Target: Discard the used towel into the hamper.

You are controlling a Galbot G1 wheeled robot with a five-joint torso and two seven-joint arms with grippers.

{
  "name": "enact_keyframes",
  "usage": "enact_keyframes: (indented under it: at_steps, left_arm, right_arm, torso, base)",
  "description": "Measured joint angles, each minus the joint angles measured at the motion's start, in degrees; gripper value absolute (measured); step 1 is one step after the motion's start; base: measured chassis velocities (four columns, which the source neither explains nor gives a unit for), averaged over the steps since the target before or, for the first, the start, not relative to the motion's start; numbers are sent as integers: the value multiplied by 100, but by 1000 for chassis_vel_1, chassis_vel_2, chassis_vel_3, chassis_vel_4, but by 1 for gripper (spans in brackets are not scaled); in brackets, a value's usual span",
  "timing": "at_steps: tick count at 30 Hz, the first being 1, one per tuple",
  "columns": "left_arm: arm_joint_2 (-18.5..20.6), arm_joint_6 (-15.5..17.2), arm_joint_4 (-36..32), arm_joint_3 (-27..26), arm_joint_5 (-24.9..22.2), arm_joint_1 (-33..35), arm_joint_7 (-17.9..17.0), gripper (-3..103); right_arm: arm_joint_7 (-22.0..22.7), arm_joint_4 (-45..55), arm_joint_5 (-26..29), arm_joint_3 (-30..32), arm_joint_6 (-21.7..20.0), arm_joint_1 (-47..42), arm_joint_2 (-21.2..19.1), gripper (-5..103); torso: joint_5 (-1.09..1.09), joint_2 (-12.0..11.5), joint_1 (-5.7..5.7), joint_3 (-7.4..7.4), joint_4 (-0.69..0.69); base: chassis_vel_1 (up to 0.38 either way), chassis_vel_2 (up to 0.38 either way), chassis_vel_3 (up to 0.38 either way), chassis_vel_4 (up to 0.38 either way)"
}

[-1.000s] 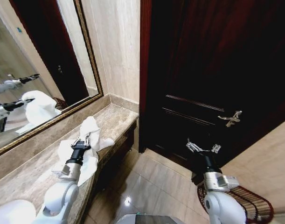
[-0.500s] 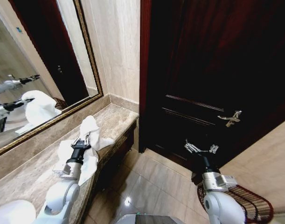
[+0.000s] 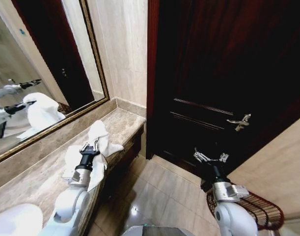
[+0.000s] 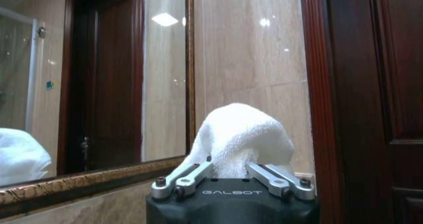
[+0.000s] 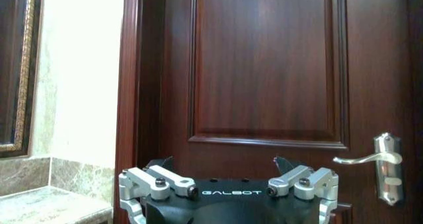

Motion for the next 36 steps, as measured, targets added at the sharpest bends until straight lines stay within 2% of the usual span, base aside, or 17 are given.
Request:
enact_keyframes:
  at_steps: [6,21,36]
  left_arm:
    - [-2,-1,-2,2,25,-2,-48,7]
    - [7,-9,71,55,38,-83,-89,7]
    - [-29,4,82,103,48,-150,-62,7]
  right_arm:
    - [-2,-35,-1,-21,161,12,-3,100]
    - [185,-46,-17,-48,190,56,14,100]
    - [352,28,-4,-38,166,43,-11,100]
  torso:
    - [1,0,0,0,1]
    - [0,0,1,0,0]
    - [0,0,1,0,-1]
  base:
    - [18,-39,-35,19]
    - [-58,-54,-36,-53]
    - [-114,-114,-121,-102]
